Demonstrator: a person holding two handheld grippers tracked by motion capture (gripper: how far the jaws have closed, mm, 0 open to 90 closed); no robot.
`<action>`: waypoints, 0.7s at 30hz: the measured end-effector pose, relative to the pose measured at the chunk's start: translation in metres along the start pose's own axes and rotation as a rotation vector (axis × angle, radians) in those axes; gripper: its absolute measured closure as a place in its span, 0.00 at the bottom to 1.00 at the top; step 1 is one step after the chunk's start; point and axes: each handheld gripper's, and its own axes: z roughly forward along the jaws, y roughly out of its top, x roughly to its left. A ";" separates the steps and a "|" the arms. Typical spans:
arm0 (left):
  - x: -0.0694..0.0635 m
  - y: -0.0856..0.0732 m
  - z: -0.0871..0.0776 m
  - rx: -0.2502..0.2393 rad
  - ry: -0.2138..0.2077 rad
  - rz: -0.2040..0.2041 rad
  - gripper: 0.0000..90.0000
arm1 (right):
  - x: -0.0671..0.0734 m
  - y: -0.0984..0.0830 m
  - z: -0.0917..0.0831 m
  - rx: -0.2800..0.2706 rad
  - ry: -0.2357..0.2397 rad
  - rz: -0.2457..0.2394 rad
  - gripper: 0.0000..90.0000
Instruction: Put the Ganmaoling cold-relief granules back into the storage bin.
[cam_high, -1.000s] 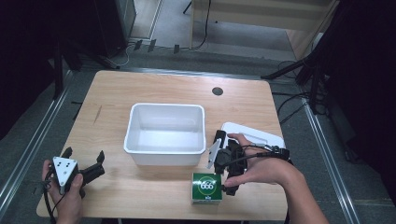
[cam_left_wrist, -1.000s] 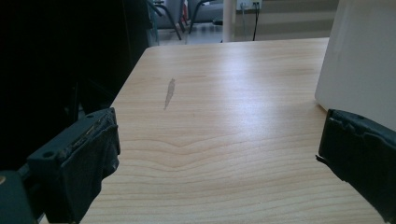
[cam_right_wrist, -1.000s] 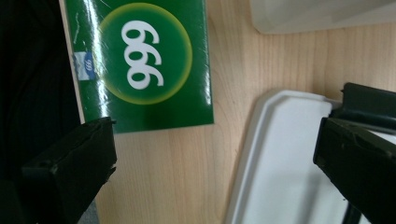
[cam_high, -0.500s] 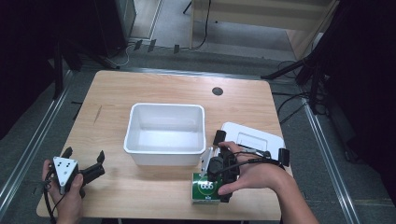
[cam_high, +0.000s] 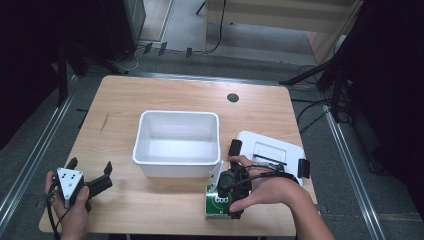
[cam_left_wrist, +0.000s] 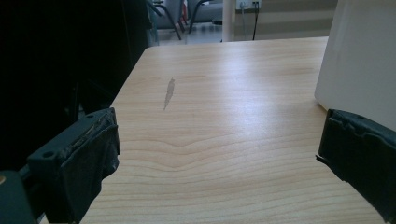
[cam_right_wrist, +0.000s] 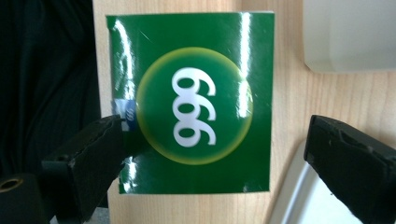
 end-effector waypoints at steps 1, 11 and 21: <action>0.000 0.000 0.000 0.000 0.000 -0.001 0.00 | 0.000 0.001 0.000 -0.003 -0.002 -0.005 0.05; 0.000 0.000 0.000 0.002 -0.001 -0.001 0.00 | 0.005 0.005 0.003 -0.002 0.008 -0.012 0.08; 0.000 0.000 0.000 0.004 -0.001 0.002 0.00 | 0.013 0.009 -0.001 -0.005 0.011 -0.028 0.09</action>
